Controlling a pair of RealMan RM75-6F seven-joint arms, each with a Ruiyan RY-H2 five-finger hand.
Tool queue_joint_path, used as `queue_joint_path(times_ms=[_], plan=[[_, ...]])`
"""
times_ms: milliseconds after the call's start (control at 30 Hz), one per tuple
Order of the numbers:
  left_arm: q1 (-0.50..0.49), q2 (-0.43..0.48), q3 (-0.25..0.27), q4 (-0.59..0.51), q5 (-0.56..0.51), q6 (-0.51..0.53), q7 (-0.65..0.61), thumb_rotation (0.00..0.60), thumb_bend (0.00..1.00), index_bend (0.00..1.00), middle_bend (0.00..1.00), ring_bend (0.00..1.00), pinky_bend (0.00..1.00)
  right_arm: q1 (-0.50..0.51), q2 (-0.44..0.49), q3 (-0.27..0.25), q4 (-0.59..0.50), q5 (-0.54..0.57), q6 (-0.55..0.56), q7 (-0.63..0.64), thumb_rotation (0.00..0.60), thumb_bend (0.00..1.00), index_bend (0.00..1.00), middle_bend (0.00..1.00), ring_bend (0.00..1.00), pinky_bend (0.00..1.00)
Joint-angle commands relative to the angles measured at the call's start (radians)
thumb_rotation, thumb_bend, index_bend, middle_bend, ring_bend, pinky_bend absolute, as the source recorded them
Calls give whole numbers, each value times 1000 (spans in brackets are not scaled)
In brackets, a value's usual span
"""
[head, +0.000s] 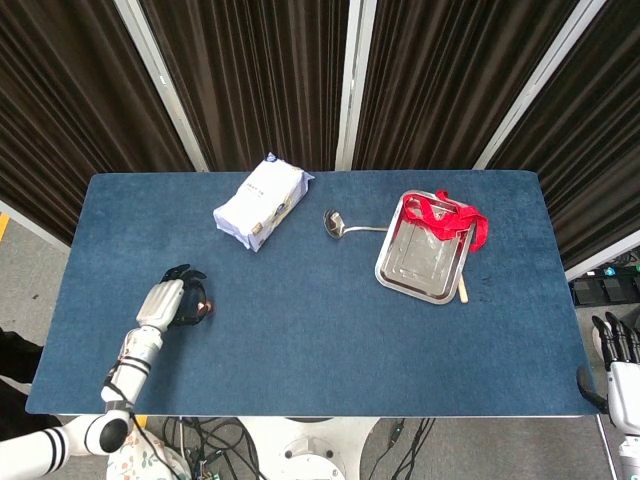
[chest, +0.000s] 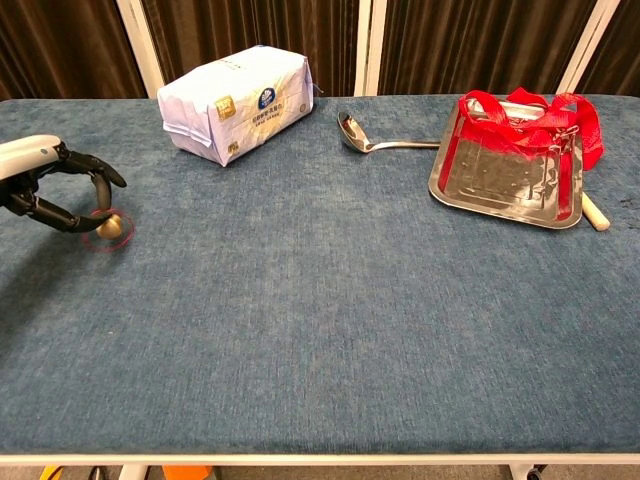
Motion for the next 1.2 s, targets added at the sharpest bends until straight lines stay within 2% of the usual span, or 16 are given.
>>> queue_joint_path(times_ms=[33,233,367,533,600,767,867,933,1033,1100,1200], plan=[[-3,-6,2,10,-8,-4,11,600,427,673,230,51,0,0,-1,0,2,1,-1,1,600,374,0,0,0,0],[-7,-15,2,29,-23,-18,15,600,425,660,230,50,0,0,-4,-1,5,2,-4,1,600,374,0,0,0,0],[-8,-18,3,36,-28,-25,14,600,415,586,222,42,0,1,-5,-2,5,1,-6,1,600,374,0,0,0,0],[-7,-19,5,41,-27,-28,9,600,407,552,213,38,0,0,-5,-2,7,2,-6,3,600,373,0,0,0,0],[-7,-15,8,40,-21,-33,3,600,387,478,186,24,0,-1,-5,-2,8,2,-4,4,600,374,0,0,0,0],[0,2,13,24,8,-26,-26,600,326,203,113,0,0,-2,-6,-1,9,1,-1,5,600,374,0,0,0,0],[13,25,13,-4,31,1,-39,600,313,130,93,0,0,-2,-5,-1,7,0,2,4,600,374,0,0,0,0],[38,59,24,-50,64,58,-23,600,305,119,79,0,0,-4,-5,0,5,-2,8,5,600,374,0,0,0,0],[100,98,65,-98,173,220,43,600,285,118,67,0,0,-7,-6,-1,6,-5,15,8,600,374,0,0,0,0],[161,114,110,-95,264,357,94,600,273,118,66,0,0,-8,-9,-3,11,-6,13,14,600,374,0,0,0,0],[249,122,162,-63,327,502,161,600,264,118,65,0,0,-8,-17,-6,20,-7,11,27,600,374,0,0,0,0]])
